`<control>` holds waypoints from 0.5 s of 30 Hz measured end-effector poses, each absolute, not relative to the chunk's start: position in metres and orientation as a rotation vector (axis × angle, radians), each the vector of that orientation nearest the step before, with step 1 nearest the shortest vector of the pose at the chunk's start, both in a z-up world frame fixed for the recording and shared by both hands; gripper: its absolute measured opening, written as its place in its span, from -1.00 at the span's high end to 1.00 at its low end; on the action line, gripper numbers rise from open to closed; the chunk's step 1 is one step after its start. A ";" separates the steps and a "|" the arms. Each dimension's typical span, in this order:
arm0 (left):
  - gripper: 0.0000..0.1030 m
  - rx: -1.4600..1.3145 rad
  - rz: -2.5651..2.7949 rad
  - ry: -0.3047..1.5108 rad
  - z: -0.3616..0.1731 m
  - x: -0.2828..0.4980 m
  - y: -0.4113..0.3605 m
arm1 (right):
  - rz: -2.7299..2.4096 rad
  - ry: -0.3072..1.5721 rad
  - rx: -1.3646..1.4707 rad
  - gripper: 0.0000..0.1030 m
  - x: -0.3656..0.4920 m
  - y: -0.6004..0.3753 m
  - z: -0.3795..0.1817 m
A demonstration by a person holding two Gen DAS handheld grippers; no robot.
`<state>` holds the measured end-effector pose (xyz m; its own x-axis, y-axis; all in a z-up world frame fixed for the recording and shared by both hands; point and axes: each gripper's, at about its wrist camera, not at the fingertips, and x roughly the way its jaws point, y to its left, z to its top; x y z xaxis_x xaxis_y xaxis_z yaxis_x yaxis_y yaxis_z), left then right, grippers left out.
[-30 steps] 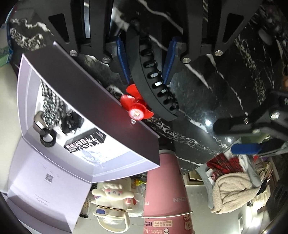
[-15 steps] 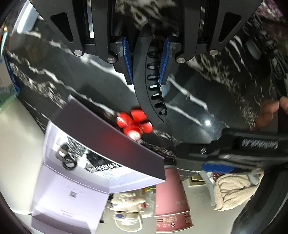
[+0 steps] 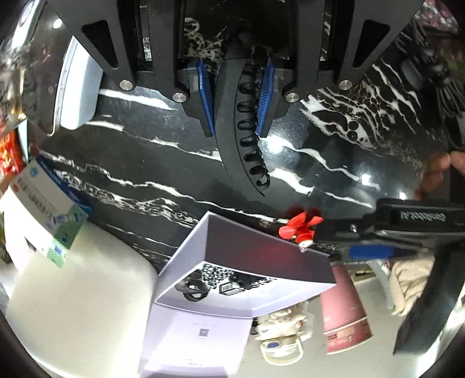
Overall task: Organize rigid objects
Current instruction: 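Grasp the red fan clip with the left tool while the right tool holds the claw clip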
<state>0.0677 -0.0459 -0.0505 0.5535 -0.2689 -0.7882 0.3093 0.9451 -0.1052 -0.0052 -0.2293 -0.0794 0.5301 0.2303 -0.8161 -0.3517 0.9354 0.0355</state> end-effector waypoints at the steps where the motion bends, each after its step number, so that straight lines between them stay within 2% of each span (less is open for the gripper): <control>1: -0.83 0.034 -0.346 0.932 -0.053 0.070 -0.046 | 0.347 0.949 -0.137 0.43 -0.008 -0.228 -0.079; 6: -0.83 0.019 -0.328 0.956 -0.062 0.081 -0.046 | 0.346 0.932 -0.105 0.39 -0.005 -0.233 -0.083; 11: -0.83 0.011 -0.352 0.966 -0.067 0.089 -0.049 | 0.353 0.924 -0.086 -0.19 0.001 -0.234 -0.084; 15: -0.83 0.004 -0.361 0.959 -0.069 0.091 -0.051 | 0.354 0.920 -0.092 -0.25 -0.001 -0.231 -0.084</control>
<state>0.0914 -0.0515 -0.0687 0.5196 -0.2990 -0.8004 0.3026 0.9405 -0.1549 -0.0008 -0.2310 -0.0842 0.5526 0.2604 -0.7917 -0.3382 0.9383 0.0725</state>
